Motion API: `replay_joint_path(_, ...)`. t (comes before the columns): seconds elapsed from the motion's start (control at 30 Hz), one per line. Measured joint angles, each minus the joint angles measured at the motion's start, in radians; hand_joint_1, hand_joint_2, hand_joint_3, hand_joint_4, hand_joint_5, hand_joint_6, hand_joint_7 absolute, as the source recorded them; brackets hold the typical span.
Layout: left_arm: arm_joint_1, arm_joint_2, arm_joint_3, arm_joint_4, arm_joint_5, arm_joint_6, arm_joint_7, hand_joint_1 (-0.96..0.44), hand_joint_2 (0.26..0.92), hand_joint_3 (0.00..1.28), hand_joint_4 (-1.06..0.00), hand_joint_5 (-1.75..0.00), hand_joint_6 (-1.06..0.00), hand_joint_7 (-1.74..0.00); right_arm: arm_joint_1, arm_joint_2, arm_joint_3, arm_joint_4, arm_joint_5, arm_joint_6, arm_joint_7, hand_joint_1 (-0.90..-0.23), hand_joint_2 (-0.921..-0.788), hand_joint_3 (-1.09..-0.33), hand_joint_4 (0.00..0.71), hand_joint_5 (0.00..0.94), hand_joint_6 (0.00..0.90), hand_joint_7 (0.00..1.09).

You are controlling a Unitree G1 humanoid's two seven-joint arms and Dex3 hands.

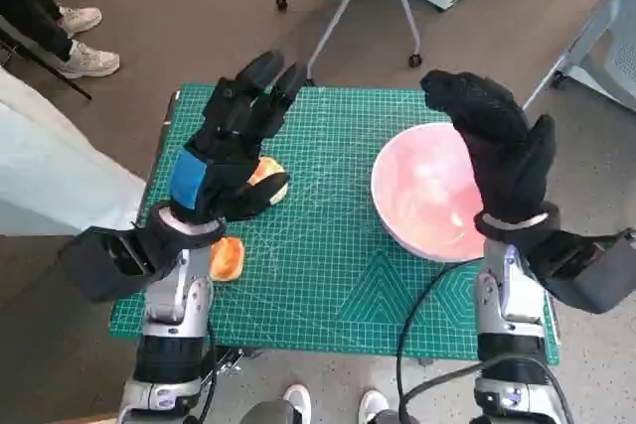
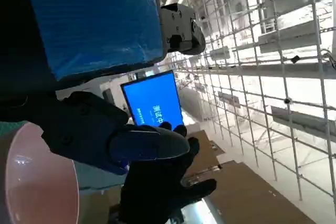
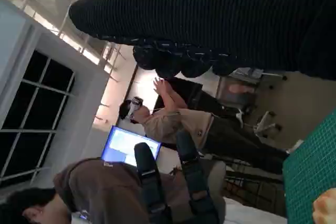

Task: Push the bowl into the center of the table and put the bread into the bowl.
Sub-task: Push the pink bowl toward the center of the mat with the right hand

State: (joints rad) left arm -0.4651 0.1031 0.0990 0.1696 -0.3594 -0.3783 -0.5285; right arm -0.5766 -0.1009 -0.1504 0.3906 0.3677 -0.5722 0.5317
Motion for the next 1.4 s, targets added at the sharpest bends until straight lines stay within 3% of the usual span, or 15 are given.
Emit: replay_joint_path(1.4,0.012,0.0,-0.002,-0.001,-0.003,0.001,0.001,-0.5,0.921,0.31,-0.18,-0.01,0.0,-0.49,0.015,0.008,-0.005,-0.008,0.003,-0.003,0.001,-0.669,-0.921,-0.753,0.185,0.002,0.027,0.6)
